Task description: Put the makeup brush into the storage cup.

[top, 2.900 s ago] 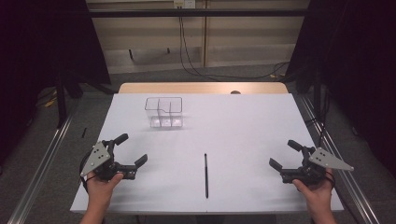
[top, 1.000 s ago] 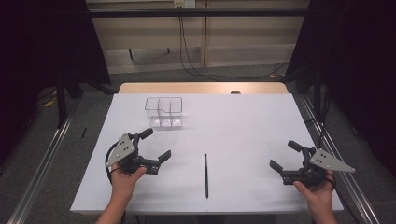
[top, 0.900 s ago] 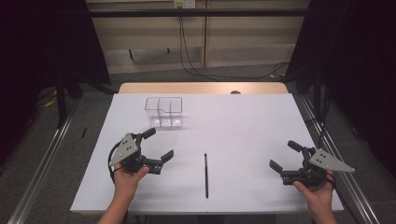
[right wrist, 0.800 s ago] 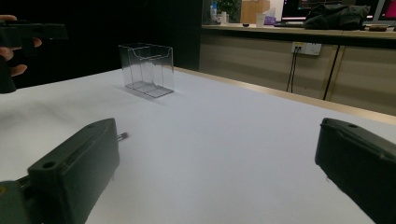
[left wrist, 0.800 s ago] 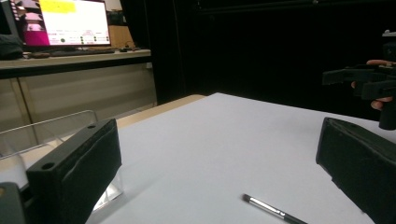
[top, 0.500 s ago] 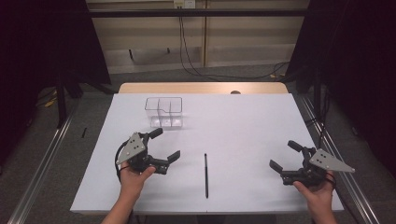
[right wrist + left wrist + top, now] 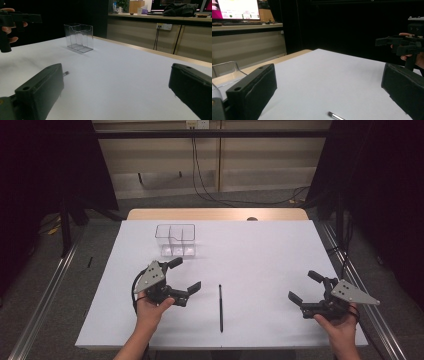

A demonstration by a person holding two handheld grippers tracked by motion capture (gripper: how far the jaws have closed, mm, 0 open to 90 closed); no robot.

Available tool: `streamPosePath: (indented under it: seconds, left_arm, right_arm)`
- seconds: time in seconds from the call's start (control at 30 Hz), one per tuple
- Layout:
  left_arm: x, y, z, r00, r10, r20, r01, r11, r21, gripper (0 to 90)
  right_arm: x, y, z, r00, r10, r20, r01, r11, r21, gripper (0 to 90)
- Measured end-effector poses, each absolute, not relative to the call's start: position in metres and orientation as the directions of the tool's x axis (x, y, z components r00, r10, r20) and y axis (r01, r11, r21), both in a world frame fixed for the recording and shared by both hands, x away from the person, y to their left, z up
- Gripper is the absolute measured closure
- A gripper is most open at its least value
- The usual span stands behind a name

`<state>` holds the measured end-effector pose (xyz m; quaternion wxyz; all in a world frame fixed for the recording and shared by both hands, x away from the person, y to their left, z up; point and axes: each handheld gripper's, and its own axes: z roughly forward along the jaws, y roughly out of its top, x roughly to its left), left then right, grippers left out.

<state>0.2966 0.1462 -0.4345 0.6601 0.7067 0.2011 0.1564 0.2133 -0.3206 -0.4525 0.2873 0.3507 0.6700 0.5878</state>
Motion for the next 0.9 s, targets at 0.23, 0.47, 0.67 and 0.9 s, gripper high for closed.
streamPosePath:
  seconds: [0.23, 0.47, 0.67, 0.9]
  left_arm:
    - [0.297, 0.14, -0.435, 0.877, 0.479, -0.049, 0.081, -0.046, 0.996, 0.0]
    - [0.297, 0.135, -0.435, 0.88, 0.473, -0.049, 0.084, -0.053, 0.995, 0.0]
    - [0.297, 0.128, -0.434, 0.885, 0.462, -0.055, 0.09, -0.055, 0.994, 0.0]
    - [0.297, 0.119, -0.436, 0.895, 0.443, -0.056, 0.096, -0.068, 0.993, 0.0]
  right_arm:
    - [0.213, -0.32, -0.452, -0.59, 0.807, 0.025, 0.132, 0.066, 0.989, 0.0]
    - [0.213, -0.32, -0.452, -0.59, 0.807, 0.024, 0.13, 0.065, 0.989, 0.0]
    - [0.213, -0.32, -0.452, -0.588, 0.808, 0.027, 0.132, 0.063, 0.989, 0.0]
    - [0.213, -0.32, -0.452, -0.59, 0.807, 0.024, 0.13, 0.065, 0.989, 0.0]
